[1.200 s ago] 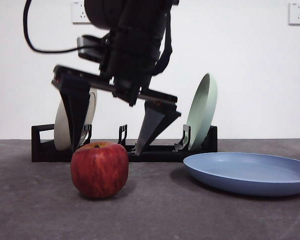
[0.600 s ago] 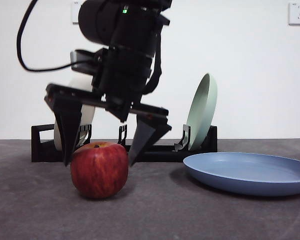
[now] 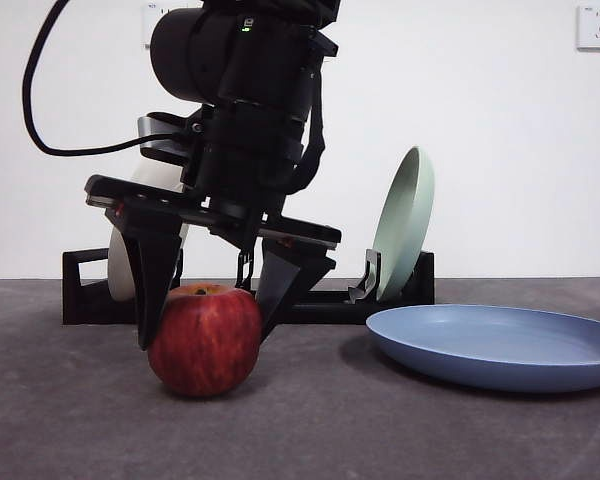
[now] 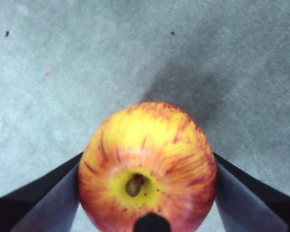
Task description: Take the blue plate from the plate rack,put the plate on the table,take the apple from the table,put the apple in the plate
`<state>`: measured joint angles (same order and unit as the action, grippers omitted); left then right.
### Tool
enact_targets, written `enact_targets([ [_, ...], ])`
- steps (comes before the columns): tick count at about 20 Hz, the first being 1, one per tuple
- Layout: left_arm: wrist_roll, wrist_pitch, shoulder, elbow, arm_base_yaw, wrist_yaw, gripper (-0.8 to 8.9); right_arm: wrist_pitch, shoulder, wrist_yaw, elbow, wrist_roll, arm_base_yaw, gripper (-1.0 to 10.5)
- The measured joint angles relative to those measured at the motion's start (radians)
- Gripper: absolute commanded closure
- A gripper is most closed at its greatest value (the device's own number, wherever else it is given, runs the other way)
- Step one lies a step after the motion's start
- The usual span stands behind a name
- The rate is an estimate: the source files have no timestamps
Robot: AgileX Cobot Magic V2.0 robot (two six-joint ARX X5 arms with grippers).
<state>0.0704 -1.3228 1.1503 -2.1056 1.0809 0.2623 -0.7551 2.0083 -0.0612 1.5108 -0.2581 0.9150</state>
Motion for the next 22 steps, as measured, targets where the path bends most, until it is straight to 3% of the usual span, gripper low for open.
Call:
enact_targets([
  [3,-0.022,0.0,0.001,0.0,0.0,0.0,6.88,-0.005,0.0,0.003,0.0,-0.022,0.0,9.5],
  [8,-0.06,0.0,-0.032,0.001,0.0,0.0,6.88,-0.109,-0.042,0.111,0.0,-0.07,-0.02,9.5],
  [13,-0.063,0.0,-0.081,0.001,0.0,0.0,6.88,-0.188,-0.18,0.313,0.0,-0.075,-0.048,9.5],
  [22,-0.07,0.0,-0.064,0.001,0.0,0.01,6.88,-0.275,-0.188,0.348,-0.003,-0.027,-0.253,9.5],
])
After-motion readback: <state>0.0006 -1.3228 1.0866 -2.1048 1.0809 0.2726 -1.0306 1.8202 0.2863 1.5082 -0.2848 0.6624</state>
